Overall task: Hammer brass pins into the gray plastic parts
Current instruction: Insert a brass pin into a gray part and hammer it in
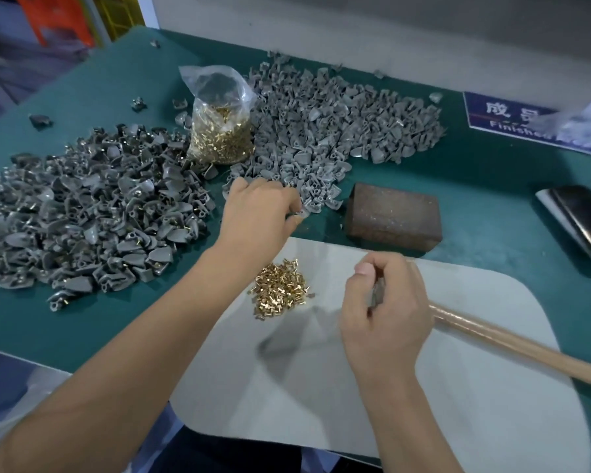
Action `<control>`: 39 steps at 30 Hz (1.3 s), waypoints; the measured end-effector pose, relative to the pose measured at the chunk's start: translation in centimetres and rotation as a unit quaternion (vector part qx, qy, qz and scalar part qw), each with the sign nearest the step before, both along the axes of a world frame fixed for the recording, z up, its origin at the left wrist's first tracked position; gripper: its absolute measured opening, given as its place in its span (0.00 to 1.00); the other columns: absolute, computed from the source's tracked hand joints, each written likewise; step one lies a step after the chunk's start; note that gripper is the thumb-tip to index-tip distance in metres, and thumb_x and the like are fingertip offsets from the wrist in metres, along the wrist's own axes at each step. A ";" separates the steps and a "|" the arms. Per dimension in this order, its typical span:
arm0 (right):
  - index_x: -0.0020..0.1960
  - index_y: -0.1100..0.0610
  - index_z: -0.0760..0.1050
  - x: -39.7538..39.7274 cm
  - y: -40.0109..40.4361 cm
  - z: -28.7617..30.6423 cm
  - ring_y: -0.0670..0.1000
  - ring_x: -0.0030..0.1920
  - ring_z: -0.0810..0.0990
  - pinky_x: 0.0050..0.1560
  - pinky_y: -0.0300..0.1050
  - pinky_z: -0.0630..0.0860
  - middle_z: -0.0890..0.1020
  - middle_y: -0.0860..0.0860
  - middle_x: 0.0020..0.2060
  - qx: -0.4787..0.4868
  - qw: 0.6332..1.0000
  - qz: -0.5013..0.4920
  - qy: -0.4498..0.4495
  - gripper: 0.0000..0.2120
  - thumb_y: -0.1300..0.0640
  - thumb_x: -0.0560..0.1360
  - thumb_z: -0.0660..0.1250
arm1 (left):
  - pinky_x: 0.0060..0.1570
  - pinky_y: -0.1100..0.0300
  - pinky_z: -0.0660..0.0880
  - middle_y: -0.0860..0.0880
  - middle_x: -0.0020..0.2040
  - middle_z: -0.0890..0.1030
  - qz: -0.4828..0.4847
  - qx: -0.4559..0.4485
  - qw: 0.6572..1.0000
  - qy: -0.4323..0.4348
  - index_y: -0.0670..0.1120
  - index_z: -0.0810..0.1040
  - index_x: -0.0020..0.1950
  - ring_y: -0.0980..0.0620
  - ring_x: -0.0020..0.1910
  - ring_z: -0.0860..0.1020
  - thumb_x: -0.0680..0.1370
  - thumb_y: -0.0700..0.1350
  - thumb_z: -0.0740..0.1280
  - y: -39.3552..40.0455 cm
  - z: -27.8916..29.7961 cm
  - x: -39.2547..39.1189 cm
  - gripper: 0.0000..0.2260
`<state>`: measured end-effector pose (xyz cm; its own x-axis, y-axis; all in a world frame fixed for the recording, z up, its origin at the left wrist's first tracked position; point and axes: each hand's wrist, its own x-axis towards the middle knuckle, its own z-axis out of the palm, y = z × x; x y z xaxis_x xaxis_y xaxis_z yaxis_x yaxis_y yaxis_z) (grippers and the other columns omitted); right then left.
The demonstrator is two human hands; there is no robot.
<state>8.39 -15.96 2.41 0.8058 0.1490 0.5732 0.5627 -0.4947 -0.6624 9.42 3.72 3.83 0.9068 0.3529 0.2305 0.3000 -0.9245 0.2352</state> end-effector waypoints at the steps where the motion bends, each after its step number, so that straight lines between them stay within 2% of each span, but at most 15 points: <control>1: 0.42 0.55 0.74 0.1 0.0 -0.1 0.49 0.39 0.72 0.37 0.48 0.68 0.75 0.44 0.36 -0.001 1.000 -0.006 -0.002 0.08 0.56 0.78 0.59 | 0.52 0.54 0.59 0.55 0.49 0.81 -0.003 0.009 1.000 0.001 0.54 0.81 0.54 0.49 0.55 0.77 0.80 0.54 0.69 0.0 0.2 -0.1 0.06; 4: 0.44 0.55 0.77 0.2 0.0 -0.2 0.49 0.42 0.74 0.39 0.45 0.69 0.78 0.43 0.38 0.008 1.000 -0.007 -0.010 0.12 0.56 0.81 0.58 | 0.51 0.56 0.62 0.57 0.49 0.81 -0.025 -0.018 0.999 -0.030 0.56 0.80 0.54 0.52 0.53 0.78 0.80 0.53 0.68 -0.1 0.4 -0.6 0.05; 6: 0.49 0.56 0.80 0.4 -0.1 -0.2 0.49 0.45 0.76 0.45 0.41 0.72 0.81 0.43 0.43 0.029 0.999 0.007 -0.010 0.12 0.56 0.83 0.59 | 0.50 0.61 0.71 0.59 0.49 0.82 -0.053 -0.144 0.986 -0.072 0.55 0.79 0.55 0.59 0.49 0.79 0.81 0.51 0.68 -0.6 0.8 -0.7 0.04; 8: 0.53 0.55 0.82 0.8 -0.3 0.2 0.48 0.46 0.77 0.47 0.41 0.73 0.81 0.42 0.45 0.070 0.997 0.020 0.011 0.09 0.56 0.83 0.64 | 0.48 0.73 0.71 0.60 0.49 0.82 -0.081 -0.272 0.954 -0.101 0.54 0.78 0.54 0.64 0.51 0.78 0.81 0.48 0.69 -1.7 1.3 -0.4 0.03; 11: 0.54 0.49 0.83 1.7 -0.9 1.2 0.48 0.44 0.79 0.42 0.37 0.73 0.82 0.41 0.46 0.142 0.987 0.029 0.070 0.05 0.55 0.80 0.70 | 0.48 0.76 0.69 0.61 0.48 0.82 -0.122 -0.319 0.931 -0.130 0.55 0.78 0.54 0.65 0.52 0.78 0.81 0.47 0.70 -3.1 1.4 0.6 0.04; 14: 0.52 0.48 0.83 3.3 -1.9 2.3 0.47 0.45 0.83 0.39 0.31 0.72 0.85 0.45 0.45 0.170 0.980 0.047 0.092 0.05 0.57 0.79 0.71 | 0.50 0.76 0.69 0.63 0.48 0.82 -0.152 -0.323 0.926 -0.126 0.57 0.79 0.54 0.66 0.53 0.78 0.80 0.48 0.71 -4.0 1.4 2.0 0.05; 18: 0.51 0.50 0.80 7.5 -3.0 3.8 0.42 0.46 0.85 0.45 0.28 0.74 0.86 0.42 0.44 0.145 0.982 0.073 0.100 0.06 0.61 0.80 0.69 | 0.52 0.74 0.72 0.63 0.48 0.83 -0.181 -0.301 0.933 -0.072 0.59 0.80 0.52 0.67 0.52 0.79 0.78 0.49 0.72 -4.2 1.5 4.5 0.06; 19: 0.50 0.51 0.79 8.8 -3.3 4.0 0.43 0.47 0.85 0.46 0.30 0.75 0.87 0.42 0.43 0.137 0.980 0.082 0.120 0.06 0.62 0.80 0.69 | 0.52 0.72 0.73 0.62 0.47 0.83 -0.186 -0.282 0.940 -0.057 0.60 0.80 0.52 0.66 0.51 0.79 0.78 0.50 0.72 -4.2 1.7 5.1 0.06; 21: 0.49 0.52 0.80 11.4 -3.8 4.2 0.44 0.47 0.85 0.48 0.34 0.76 0.87 0.43 0.42 0.108 0.978 0.090 0.155 0.05 0.62 0.79 0.69 | 0.54 0.59 0.76 0.61 0.44 0.83 -0.190 -0.220 0.956 -0.041 0.59 0.81 0.51 0.64 0.49 0.79 0.76 0.52 0.73 -4.4 2.0 6.2 0.05; 23: 0.48 0.52 0.81 13.5 -4.0 4.1 0.45 0.45 0.82 0.50 0.39 0.76 0.85 0.43 0.41 0.053 0.984 0.087 0.145 0.04 0.60 0.78 0.70 | 0.53 0.51 0.70 0.61 0.42 0.81 -0.180 -0.122 0.975 -0.038 0.60 0.82 0.49 0.56 0.49 0.78 0.76 0.54 0.73 -4.9 2.6 7.0 0.04; 25: 0.47 0.50 0.83 14.7 -3.8 3.6 0.47 0.46 0.79 0.52 0.41 0.73 0.84 0.42 0.41 -0.003 0.989 0.079 0.121 0.03 0.58 0.77 0.72 | 0.50 0.51 0.65 0.60 0.40 0.78 -0.178 -0.070 0.981 -0.027 0.61 0.83 0.50 0.52 0.50 0.76 0.76 0.55 0.73 -5.3 3.3 7.7 0.04; 27: 0.47 0.50 0.83 15.4 -3.6 2.9 0.45 0.47 0.77 0.51 0.34 0.70 0.84 0.41 0.42 -0.032 0.990 0.082 0.109 0.03 0.57 0.77 0.72 | 0.52 0.51 0.67 0.62 0.38 0.75 -0.187 -0.068 0.980 0.011 0.61 0.83 0.51 0.53 0.50 0.76 0.76 0.56 0.73 -5.3 4.0 8.5 0.04; 30: 0.48 0.50 0.83 15.8 -3.3 1.8 0.44 0.49 0.78 0.51 0.32 0.69 0.84 0.40 0.43 -0.044 0.988 0.096 0.110 0.03 0.57 0.76 0.72 | 0.54 0.54 0.66 0.62 0.41 0.81 -0.195 -0.047 0.978 0.049 0.62 0.82 0.48 0.58 0.49 0.79 0.75 0.58 0.73 -5.0 4.9 9.7 0.04; 34: 0.46 0.50 0.83 15.8 -3.5 0.8 0.47 0.54 0.78 0.55 0.37 0.71 0.82 0.42 0.45 -0.043 0.988 0.117 0.089 0.04 0.59 0.76 0.73 | 0.56 0.55 0.72 0.61 0.43 0.84 -0.189 -0.069 0.979 0.043 0.61 0.83 0.49 0.59 0.47 0.81 0.74 0.58 0.74 -4.9 4.6 10.2 0.06; 39: 0.46 0.52 0.85 15.7 -3.5 1.0 0.50 0.57 0.77 0.58 0.34 0.68 0.82 0.47 0.47 -0.049 0.985 0.122 0.112 0.04 0.61 0.74 0.76 | 0.52 0.57 0.74 0.60 0.43 0.85 -0.184 -0.098 0.977 0.033 0.61 0.85 0.49 0.59 0.46 0.81 0.74 0.59 0.74 -4.5 4.3 9.9 0.07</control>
